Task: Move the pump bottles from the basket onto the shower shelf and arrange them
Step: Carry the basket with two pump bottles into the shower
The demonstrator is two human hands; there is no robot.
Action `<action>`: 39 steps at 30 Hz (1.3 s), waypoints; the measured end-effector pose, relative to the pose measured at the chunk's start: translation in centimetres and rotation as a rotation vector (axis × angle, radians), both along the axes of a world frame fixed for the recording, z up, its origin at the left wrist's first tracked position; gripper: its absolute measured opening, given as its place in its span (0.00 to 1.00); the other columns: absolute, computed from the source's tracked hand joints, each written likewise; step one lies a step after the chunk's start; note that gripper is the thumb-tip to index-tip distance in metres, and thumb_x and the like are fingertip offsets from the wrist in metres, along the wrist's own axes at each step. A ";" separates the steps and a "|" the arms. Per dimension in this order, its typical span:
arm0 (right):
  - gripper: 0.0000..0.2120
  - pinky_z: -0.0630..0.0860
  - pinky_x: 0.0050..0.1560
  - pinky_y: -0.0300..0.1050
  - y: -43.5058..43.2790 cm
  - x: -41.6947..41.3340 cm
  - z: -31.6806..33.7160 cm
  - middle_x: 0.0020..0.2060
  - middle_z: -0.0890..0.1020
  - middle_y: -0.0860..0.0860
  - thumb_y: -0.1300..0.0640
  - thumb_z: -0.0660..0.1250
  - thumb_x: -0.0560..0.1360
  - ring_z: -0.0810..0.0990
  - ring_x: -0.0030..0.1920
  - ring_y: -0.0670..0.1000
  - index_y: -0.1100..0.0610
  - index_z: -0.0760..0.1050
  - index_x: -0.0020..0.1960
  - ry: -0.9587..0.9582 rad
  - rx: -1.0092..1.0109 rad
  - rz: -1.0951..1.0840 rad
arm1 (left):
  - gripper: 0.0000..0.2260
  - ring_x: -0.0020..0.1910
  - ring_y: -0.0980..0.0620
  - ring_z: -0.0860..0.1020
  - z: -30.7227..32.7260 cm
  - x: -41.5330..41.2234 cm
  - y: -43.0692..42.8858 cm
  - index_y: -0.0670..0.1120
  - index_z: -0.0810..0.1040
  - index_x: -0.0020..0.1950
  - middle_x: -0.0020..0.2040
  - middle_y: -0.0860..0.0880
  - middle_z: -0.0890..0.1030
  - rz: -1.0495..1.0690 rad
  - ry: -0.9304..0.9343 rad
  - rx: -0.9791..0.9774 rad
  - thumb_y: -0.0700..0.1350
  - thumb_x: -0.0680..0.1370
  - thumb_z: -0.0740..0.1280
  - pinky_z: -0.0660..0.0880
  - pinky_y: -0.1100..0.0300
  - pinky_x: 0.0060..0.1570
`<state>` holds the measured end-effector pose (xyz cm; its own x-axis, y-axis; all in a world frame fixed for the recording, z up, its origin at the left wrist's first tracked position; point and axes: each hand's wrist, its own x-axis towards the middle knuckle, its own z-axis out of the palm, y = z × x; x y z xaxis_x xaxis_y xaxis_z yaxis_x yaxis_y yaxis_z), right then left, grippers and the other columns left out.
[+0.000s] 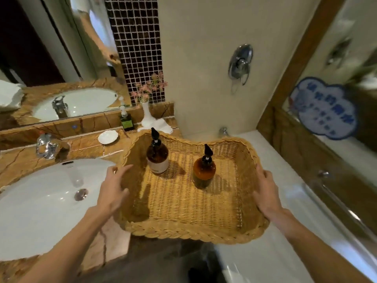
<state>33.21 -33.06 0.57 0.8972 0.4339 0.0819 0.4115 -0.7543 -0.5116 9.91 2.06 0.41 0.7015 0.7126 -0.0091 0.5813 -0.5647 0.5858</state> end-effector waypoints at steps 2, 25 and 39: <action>0.38 0.77 0.52 0.53 -2.8 -2.1 0.2 0.59 0.69 0.59 0.59 0.64 0.73 0.76 0.50 0.59 0.42 0.45 0.73 -0.007 0.013 -0.123 | 0.30 0.55 0.45 0.73 0.5 1.9 -0.2 0.56 0.70 0.67 0.59 0.45 0.68 -0.135 -0.003 0.036 0.32 0.70 0.68 0.76 0.58 0.49; 0.26 0.72 0.54 0.51 -30.0 -54.0 2.5 0.57 0.70 0.61 0.64 0.54 0.78 0.74 0.51 0.63 0.52 0.56 0.74 -0.109 0.020 -1.582 | 0.24 0.59 0.43 0.72 3.2 2.4 -39.8 0.52 0.73 0.65 0.62 0.44 0.69 -1.562 -0.094 -0.016 0.32 0.73 0.64 0.73 0.49 0.60; 0.24 0.70 0.35 0.33 -24.5 -92.1 3.7 0.61 0.70 0.56 0.58 0.55 0.78 0.75 0.45 0.51 0.47 0.57 0.72 0.008 -0.009 -2.317 | 0.24 0.50 0.46 0.76 2.3 -27.4 -62.7 0.51 0.76 0.63 0.63 0.43 0.70 -2.264 -0.089 -0.071 0.31 0.70 0.66 0.75 0.52 0.54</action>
<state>-58.88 -57.56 4.25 -0.2901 -0.9535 0.0817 -0.8378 0.2117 -0.5032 -17.53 -60.62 2.68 0.0987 -0.9921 0.0771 -0.7932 -0.0316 0.6082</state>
